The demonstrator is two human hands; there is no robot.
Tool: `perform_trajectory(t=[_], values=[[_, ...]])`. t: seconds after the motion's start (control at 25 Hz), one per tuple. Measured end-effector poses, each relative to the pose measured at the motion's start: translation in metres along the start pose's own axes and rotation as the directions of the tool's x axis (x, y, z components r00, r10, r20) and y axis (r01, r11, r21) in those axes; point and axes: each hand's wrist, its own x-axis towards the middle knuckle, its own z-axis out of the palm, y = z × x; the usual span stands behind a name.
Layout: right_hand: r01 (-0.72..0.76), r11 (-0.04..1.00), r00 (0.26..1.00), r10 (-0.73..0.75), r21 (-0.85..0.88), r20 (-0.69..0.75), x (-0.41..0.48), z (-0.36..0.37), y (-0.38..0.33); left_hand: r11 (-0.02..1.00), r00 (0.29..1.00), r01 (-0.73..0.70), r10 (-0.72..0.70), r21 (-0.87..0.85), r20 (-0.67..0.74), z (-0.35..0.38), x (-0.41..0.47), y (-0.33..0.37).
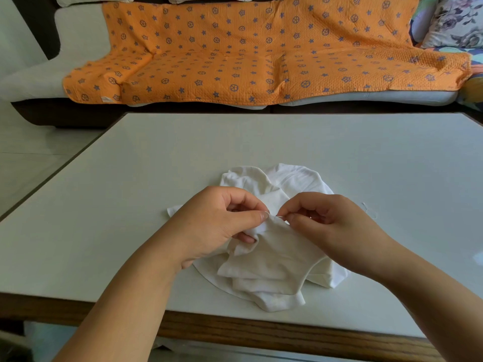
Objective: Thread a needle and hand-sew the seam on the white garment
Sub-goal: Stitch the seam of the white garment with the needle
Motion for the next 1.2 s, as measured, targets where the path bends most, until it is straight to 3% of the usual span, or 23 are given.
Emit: perform_trajectory(t=[1.2], values=[[-0.078,0.993,0.997,0.075,0.094,0.033,0.0006,0.0003,0.0045,1.0,1.0,0.006,-0.006,-0.024,0.007,-0.0026,-0.0003,-0.0006]])
